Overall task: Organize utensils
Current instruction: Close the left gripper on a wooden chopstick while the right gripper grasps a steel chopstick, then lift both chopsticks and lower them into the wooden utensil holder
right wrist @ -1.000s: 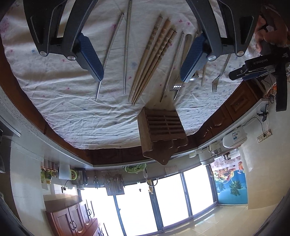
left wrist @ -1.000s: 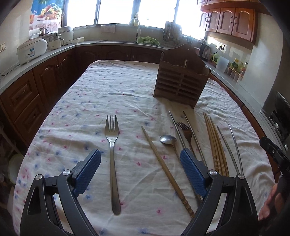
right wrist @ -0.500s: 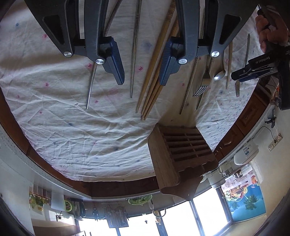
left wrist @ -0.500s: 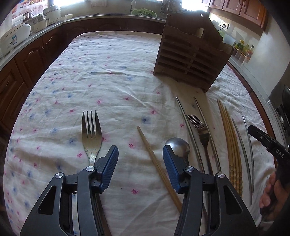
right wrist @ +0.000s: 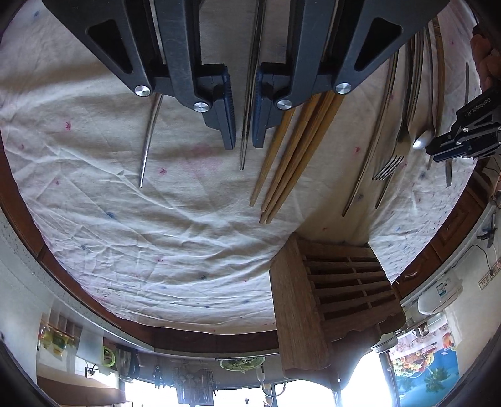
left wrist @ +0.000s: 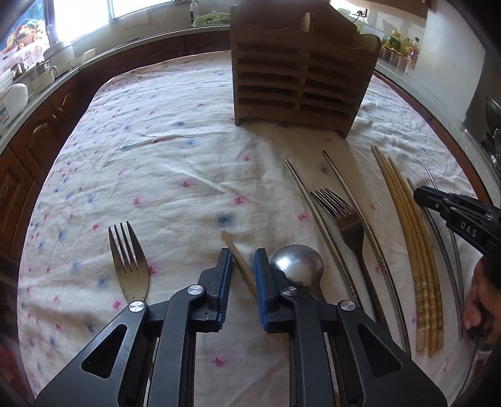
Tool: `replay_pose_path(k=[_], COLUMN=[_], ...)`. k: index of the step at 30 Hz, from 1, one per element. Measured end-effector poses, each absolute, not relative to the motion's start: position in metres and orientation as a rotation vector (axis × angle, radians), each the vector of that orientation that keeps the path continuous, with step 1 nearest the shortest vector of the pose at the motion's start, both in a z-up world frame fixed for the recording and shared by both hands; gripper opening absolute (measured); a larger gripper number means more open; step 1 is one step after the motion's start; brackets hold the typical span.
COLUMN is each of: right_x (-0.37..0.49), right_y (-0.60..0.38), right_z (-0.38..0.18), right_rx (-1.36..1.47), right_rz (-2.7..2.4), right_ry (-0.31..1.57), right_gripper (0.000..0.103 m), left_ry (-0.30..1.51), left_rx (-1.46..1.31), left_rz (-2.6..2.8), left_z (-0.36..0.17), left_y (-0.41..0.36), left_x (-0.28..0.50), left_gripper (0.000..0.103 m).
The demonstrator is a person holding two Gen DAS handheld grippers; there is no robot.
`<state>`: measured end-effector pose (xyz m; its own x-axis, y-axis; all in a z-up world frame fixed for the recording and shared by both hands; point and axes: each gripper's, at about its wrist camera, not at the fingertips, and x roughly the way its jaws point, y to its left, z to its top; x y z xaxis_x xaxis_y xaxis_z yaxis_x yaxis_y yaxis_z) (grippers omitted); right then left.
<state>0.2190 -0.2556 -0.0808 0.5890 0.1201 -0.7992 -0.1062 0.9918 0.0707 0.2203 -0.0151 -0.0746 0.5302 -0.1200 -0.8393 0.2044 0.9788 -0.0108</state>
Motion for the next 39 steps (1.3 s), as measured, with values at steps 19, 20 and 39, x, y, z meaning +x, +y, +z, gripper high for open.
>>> replay_pose_path(k=[19,20,39], right_x=[0.185,0.184,0.161], right_y=[-0.260,-0.259,-0.246], right_z=[-0.005,0.000,0.096], right_rx=[0.154,0.152,0.154], right_rz=[0.237,0.238,0.290], right_ry=[0.768,0.756,0.529], right_gripper=[0.004,0.004,0.004], left_ry=[0.851,0.834,0.603], left_rx=[0.007,0.002,-0.083], left_rz=[-0.324,-0.327,-0.334], left_z=[-0.006,0.002,0.085], left_y=[0.005,0.008,0.051], left_x=[0.186,0.183,0.148], left_gripper=[0.005,0.005,0.004])
